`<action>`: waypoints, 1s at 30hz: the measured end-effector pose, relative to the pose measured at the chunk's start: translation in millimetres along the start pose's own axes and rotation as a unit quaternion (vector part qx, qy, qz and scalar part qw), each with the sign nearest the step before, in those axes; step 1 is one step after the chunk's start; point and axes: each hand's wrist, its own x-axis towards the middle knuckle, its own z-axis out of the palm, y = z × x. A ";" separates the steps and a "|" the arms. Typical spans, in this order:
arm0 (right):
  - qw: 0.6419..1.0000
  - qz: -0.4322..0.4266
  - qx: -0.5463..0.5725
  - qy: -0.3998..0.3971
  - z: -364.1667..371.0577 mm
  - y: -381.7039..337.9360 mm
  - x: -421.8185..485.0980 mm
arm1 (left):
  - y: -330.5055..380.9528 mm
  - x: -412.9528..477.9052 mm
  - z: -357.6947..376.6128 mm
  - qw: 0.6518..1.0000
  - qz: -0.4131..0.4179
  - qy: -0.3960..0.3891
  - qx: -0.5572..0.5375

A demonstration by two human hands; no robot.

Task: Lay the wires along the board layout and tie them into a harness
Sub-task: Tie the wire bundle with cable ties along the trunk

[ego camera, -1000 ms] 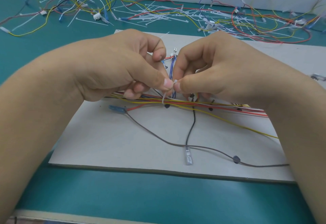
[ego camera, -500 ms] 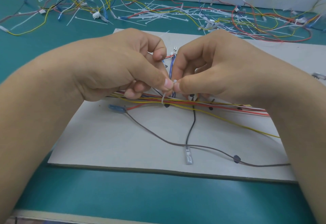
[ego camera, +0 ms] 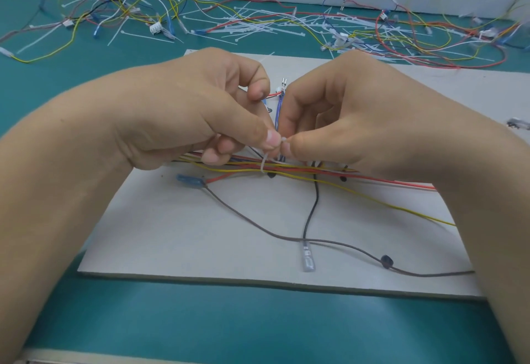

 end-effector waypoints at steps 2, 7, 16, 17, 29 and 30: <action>1.000 -0.003 -0.002 0.009 -0.6 0.1 0.6 | 0.6 -0.5 1.2 1.000 0.001 0.009 0.008; 1.000 -0.005 0.003 0.011 -2.8 1.1 0.2 | 0.5 0.8 5.1 1.000 0.001 0.015 0.011; 1.000 -0.006 0.004 0.010 -2.8 1.9 0.3 | 2.5 -1.3 3.9 1.000 -0.005 0.020 0.022; 1.000 -0.006 0.002 0.011 -2.7 2.3 0.2 | 3.2 -1.8 3.4 0.999 -0.005 0.023 0.027; 1.000 -0.003 0.016 -0.016 -3.3 5.1 0.9 | 3.2 -0.9 2.0 0.999 0.000 0.014 0.040; 1.000 -0.003 0.020 -0.019 -3.5 5.2 1.0 | 2.9 -0.6 1.8 0.999 0.000 0.013 0.042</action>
